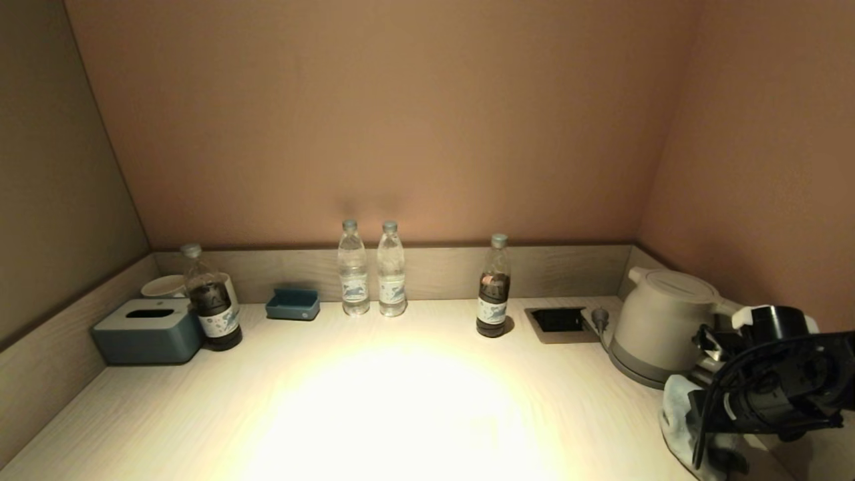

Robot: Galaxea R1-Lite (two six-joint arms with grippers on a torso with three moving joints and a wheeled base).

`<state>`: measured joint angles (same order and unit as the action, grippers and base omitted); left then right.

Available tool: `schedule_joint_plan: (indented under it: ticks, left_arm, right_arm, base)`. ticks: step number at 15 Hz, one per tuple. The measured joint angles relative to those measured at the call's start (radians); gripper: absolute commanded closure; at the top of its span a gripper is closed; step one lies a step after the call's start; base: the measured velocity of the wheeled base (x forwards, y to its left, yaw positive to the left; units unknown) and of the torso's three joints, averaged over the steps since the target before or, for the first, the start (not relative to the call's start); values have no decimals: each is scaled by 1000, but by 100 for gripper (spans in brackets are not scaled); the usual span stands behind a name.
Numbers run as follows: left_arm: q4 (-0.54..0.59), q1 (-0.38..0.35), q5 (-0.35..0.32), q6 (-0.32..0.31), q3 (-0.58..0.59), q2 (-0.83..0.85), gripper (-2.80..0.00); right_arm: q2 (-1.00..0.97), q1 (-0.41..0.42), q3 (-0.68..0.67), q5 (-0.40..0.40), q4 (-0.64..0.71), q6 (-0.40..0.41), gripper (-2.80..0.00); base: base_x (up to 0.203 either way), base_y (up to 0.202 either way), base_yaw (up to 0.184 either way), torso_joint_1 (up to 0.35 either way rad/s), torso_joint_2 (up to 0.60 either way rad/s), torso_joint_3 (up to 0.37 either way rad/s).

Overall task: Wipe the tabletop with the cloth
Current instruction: Pick up the tablecloth, then sweep the stains on the table

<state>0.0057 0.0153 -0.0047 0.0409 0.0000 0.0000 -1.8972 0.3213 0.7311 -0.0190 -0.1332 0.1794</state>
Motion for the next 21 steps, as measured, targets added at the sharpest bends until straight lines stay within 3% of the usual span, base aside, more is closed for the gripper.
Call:
schedule_joint_plan:
  ticks: [8,13,21]
  left_arm:
    - [0,0,0,0,0,0,0]
    - [0,0,-1,0,0,0,0]
    - [0,0,0,0,0,0,0]
  right_arm:
    - [12,-1,-15,10,-2,-4,0]
    - [137,-19,-28,46,-2,-5,0]
    - [450,-199,-73,182,9,-21,0]
  base:
    - [0,0,0,0,0,0]
    - [0,0,0,0,0,0]
    - [0,0,0,0,0,0]
